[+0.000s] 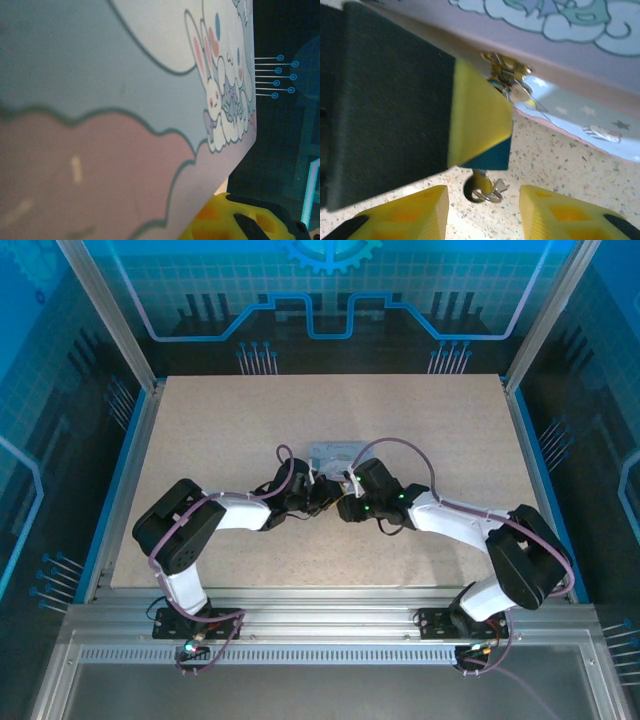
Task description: Unlock a padlock with a key
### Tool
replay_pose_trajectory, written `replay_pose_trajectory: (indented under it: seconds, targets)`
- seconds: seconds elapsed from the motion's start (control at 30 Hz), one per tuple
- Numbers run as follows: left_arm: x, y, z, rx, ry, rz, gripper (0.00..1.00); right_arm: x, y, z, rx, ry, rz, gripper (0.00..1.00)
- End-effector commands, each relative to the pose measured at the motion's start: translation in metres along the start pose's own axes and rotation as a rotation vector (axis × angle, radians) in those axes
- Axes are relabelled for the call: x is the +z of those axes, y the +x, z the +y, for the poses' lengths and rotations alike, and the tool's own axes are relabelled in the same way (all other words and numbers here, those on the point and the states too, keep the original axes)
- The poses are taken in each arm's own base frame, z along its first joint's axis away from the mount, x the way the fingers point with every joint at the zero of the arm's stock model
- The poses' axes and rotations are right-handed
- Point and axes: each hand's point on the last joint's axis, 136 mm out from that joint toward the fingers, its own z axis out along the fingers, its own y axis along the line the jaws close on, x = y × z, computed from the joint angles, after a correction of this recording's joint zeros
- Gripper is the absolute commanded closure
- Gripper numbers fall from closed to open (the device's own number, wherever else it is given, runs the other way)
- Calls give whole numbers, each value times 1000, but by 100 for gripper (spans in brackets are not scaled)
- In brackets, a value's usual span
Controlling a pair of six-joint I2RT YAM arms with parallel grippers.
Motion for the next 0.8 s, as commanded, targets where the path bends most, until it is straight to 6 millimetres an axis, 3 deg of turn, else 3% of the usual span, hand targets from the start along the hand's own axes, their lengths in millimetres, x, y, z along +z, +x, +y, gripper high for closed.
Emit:
replay_pose_trajectory:
  seconds: [0.0, 0.43, 0.6, 0.77]
  targets:
    - [-5, -3, -34, 39, 89, -1, 100, 1, -15, 8, -29, -3, -36, 59]
    - [-5, -2, -36, 35, 100, 2, 100, 6, -12, 8, -34, 1, -23, 68]
    - [-5, -3, -35, 33, 103, 0, 100, 10, -8, 9, -39, -6, -6, 80]
    - [-6, -2, -36, 36, 103, 1, 100, 9, -10, 12, -42, -25, -14, 100]
